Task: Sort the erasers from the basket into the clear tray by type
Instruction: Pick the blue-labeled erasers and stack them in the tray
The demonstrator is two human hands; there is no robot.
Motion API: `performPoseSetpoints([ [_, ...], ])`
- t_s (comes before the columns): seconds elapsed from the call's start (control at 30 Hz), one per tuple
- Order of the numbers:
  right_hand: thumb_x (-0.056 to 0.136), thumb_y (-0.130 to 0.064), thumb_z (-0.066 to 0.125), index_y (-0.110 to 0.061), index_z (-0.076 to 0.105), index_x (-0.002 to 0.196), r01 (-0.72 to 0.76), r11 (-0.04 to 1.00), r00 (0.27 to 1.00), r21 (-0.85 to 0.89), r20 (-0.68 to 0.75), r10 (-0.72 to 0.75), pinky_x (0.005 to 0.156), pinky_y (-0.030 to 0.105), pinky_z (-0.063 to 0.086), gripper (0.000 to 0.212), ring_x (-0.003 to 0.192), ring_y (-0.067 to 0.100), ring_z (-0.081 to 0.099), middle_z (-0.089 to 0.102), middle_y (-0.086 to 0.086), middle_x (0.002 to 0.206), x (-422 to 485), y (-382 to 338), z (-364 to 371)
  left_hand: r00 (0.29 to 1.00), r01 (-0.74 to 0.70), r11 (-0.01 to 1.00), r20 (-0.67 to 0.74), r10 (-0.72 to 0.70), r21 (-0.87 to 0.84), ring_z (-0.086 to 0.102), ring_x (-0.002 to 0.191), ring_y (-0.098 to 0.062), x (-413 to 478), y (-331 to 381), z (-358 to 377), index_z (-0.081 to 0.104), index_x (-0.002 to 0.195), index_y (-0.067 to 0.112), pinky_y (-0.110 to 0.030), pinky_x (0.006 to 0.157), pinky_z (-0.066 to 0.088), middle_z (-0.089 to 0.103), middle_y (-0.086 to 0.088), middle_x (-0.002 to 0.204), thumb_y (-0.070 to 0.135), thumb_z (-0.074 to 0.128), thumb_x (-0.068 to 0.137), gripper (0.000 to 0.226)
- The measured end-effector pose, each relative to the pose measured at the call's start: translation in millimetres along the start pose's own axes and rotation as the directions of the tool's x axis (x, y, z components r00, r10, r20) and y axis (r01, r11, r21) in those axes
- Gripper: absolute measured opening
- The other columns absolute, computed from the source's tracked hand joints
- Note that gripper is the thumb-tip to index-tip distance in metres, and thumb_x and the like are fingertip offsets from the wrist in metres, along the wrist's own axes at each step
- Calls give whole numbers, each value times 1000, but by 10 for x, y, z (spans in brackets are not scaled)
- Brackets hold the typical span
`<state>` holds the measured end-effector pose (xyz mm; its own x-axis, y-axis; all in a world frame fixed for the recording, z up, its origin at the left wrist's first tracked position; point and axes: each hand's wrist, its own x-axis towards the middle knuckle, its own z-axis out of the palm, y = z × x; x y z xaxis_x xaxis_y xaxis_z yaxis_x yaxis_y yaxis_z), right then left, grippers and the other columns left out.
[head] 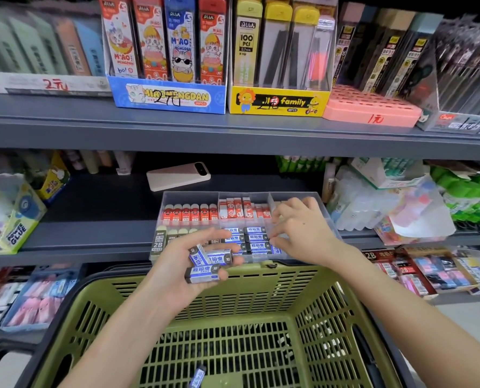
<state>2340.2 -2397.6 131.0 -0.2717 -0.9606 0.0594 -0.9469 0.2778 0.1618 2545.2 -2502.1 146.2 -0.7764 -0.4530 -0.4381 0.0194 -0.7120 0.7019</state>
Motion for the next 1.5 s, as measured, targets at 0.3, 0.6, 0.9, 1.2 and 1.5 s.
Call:
performPoseSetpoints([
  [0.3,87,-38,61,-27,74,96,8,836,964,549,-225,139,91,36,30,19,104,15,51,66,-12,102,-180,-385,-265,999,12,999,-36,-13,-34,70,74,-41,-16,-37,20,64,102,-4,-23,37,46,69,-30,96,22,64,66,45],
  [0.6,89,-28,60,-26,70,92,95,650,993,754,-114,-14,86,20,35,11,92,3,51,61,-16,92,-181,-676,-403,999,-7,1000,-50,6,-18,70,75,-41,-110,36,-49,69,105,0,-26,39,49,70,-26,94,14,71,59,48],
  [0.9,85,-4,62,-25,60,70,-217,471,963,855,110,244,67,19,47,25,64,3,56,61,-11,67,35,-364,-170,949,-9,988,-314,-40,-154,57,53,-22,-135,206,-286,63,78,-1,-25,43,51,54,-10,57,39,66,84,41],
  [1.2,87,-28,61,-25,71,85,-175,830,983,530,47,177,97,36,35,11,105,18,52,66,-6,95,40,-601,-57,986,35,988,-157,-59,-153,71,73,-35,-224,248,-235,59,106,-9,-30,51,56,70,-28,92,3,51,91,21],
  [1.5,93,-22,55,-18,67,98,-28,477,965,878,-101,242,78,21,42,13,83,9,53,62,-9,87,-3,-763,-340,990,-10,992,-137,27,123,72,85,-19,-144,159,-198,70,108,17,-24,54,54,74,-5,102,28,70,73,37],
])
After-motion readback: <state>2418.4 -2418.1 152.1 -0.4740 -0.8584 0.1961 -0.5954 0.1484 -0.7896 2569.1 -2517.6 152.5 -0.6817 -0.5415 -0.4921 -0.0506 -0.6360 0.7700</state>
